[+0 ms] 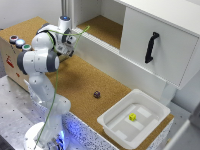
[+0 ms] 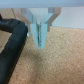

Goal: Close the drawer

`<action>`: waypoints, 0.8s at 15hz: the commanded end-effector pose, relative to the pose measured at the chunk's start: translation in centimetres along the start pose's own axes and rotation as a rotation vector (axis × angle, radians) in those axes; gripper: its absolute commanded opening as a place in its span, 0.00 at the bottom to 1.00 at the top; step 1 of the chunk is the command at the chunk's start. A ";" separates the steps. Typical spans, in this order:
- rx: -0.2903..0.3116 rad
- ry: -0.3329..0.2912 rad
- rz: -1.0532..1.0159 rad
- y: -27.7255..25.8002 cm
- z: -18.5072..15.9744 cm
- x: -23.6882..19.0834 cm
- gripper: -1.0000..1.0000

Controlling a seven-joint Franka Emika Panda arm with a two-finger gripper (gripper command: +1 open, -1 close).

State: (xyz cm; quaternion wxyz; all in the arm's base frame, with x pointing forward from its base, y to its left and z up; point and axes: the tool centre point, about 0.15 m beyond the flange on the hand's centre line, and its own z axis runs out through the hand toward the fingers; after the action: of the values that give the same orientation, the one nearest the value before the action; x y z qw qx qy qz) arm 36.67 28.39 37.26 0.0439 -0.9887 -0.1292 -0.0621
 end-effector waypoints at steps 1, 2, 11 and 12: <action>-0.044 0.003 -0.006 0.4 -2.6 -0.3 1.00; -0.039 0.000 -0.025 0.1 -2.7 0.0 1.00; -0.004 -0.007 -0.049 0.1 -3.2 0.5 1.00; -0.004 -0.007 -0.049 0.1 -3.2 0.5 1.00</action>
State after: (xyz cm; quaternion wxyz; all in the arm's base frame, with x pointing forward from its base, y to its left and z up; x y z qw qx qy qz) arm 36.18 27.96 39.88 0.0433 -0.9850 -0.1439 -0.0854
